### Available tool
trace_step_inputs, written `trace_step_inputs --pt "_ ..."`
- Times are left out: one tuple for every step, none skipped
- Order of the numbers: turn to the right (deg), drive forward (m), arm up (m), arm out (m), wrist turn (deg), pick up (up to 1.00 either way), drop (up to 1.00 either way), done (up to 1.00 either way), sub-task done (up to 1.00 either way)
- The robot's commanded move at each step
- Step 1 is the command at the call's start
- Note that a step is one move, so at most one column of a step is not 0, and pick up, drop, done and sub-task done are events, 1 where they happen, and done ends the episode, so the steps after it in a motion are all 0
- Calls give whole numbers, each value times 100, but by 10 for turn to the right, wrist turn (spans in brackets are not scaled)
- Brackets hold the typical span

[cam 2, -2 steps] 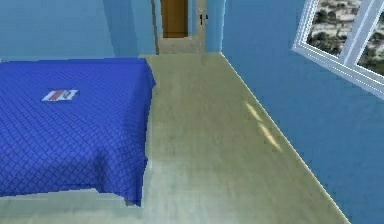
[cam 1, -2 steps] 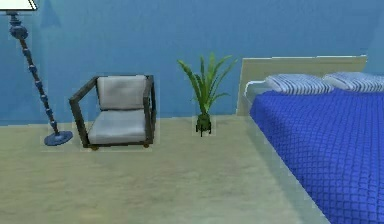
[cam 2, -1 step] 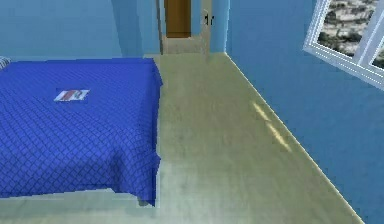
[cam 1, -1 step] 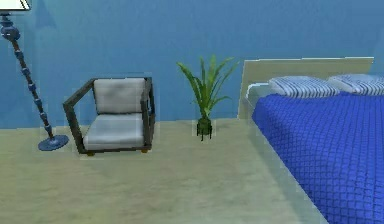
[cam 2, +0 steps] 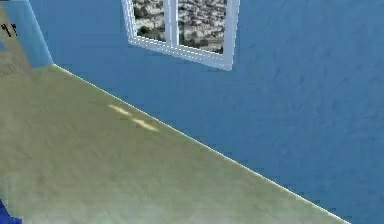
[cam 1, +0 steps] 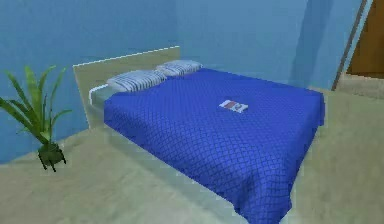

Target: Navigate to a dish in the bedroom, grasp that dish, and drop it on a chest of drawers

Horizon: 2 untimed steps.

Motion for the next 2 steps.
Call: trace_step_inputs --pt "450 0 0 0 0 0 0 0 0" --pt "450 0 0 0 0 0 0 0 0"
